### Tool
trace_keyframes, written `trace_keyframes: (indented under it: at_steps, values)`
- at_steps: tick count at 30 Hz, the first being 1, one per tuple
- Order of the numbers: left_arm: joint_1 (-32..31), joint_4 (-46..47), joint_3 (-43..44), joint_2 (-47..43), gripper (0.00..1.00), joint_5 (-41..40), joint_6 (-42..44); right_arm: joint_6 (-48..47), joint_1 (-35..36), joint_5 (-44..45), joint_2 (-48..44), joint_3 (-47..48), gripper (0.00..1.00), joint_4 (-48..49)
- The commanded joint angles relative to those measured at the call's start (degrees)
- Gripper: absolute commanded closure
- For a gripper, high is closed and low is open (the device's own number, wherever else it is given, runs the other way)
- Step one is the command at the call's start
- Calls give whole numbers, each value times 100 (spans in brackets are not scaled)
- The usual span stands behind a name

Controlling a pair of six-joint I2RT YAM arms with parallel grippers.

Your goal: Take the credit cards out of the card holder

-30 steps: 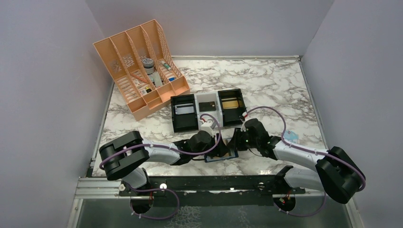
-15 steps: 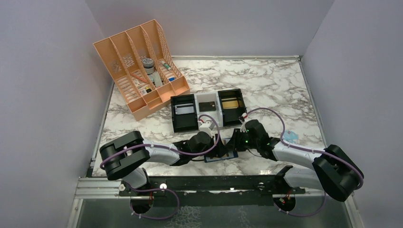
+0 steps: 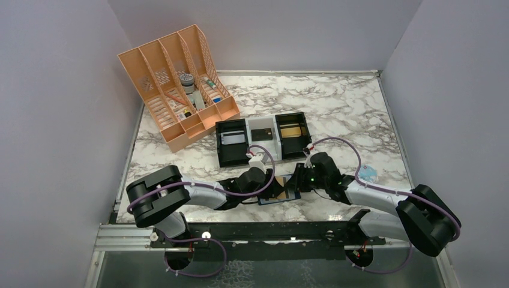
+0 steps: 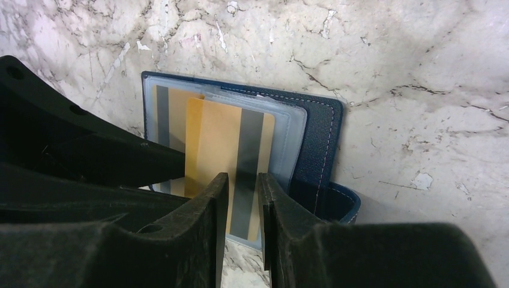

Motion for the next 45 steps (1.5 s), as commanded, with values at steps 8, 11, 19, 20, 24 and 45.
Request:
trace_keyframes:
  at_steps: [8,11,19,20,24,45]
  values:
    - [-2,95,-201,-242,67,-433,-259,28,8,143,39,-183,74,-479]
    - [-2,100,-232,-278,73,-472,-271,28,10,143,40,-174,74,-487]
    - [-2,156,-221,-238,79,-394,-265,37,8,152,56,-166,74,-488]
    - [-2,168,-209,-221,79,-374,-262,37,5,152,64,-165,74,-492]
    - [-4,235,-213,-155,79,-326,-268,37,7,152,86,-156,74,-487]
    - [29,337,-335,-266,100,-297,-281,19,10,339,18,-98,74,-647]
